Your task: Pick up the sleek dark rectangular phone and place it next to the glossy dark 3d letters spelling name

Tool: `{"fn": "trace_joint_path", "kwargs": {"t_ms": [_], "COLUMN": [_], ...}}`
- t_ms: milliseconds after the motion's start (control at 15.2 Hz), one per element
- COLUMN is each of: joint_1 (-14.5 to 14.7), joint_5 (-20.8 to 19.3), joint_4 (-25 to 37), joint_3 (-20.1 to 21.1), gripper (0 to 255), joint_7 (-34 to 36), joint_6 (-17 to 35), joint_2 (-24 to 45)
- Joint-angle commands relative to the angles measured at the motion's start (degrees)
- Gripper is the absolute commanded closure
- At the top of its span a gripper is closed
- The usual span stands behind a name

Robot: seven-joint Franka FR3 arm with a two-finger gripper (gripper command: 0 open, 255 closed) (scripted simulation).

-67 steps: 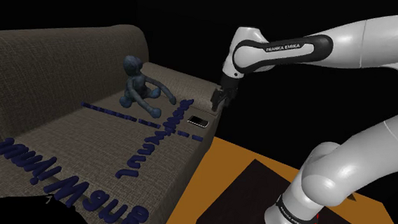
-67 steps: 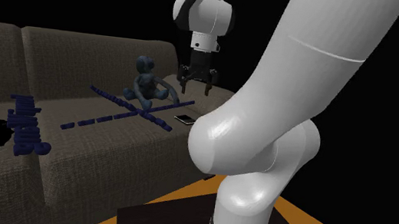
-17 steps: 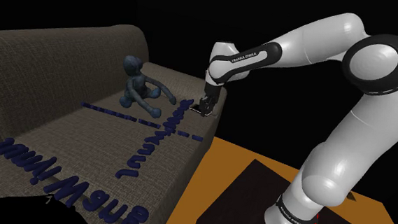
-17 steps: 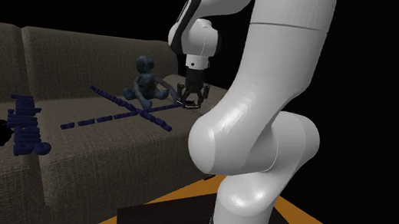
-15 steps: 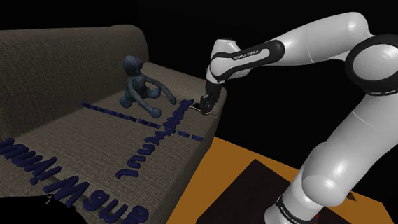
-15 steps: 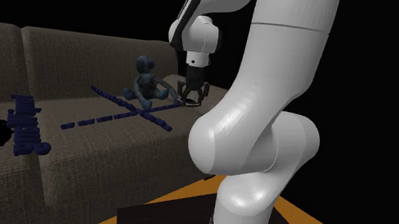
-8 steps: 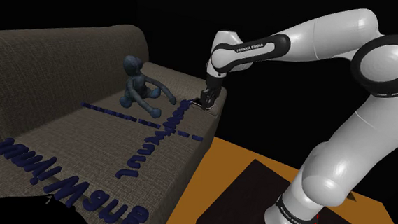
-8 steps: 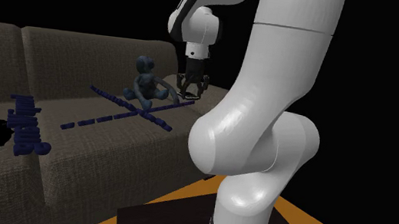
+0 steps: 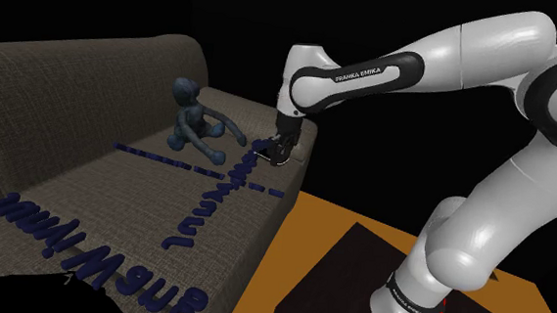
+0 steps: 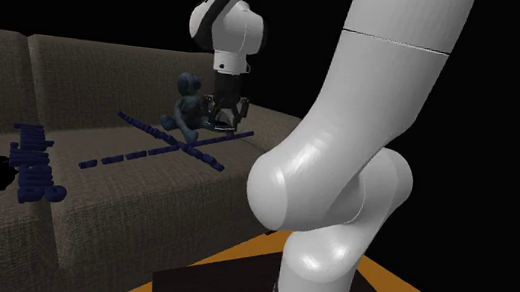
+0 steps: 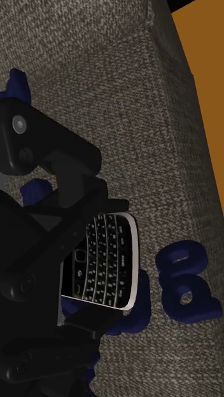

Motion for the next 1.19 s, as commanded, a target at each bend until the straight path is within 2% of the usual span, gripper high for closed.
{"fn": "trace_joint_path", "kwargs": {"t_ms": [0, 528, 1122], "joint_1": [1.36, 6.35, 11.62], "joint_5": [0.41, 2.42, 3.56], "joint_4": [-1.37, -2.75, 0.71], "joint_3": [1.93, 9.38, 17.97], "gripper": [255, 255, 255], "joint_7": [3.13, 14.37, 27.63], "joint_6": [-0.23, -0.14, -0.18], "joint_2": [-1.63, -3.21, -0.22]}}
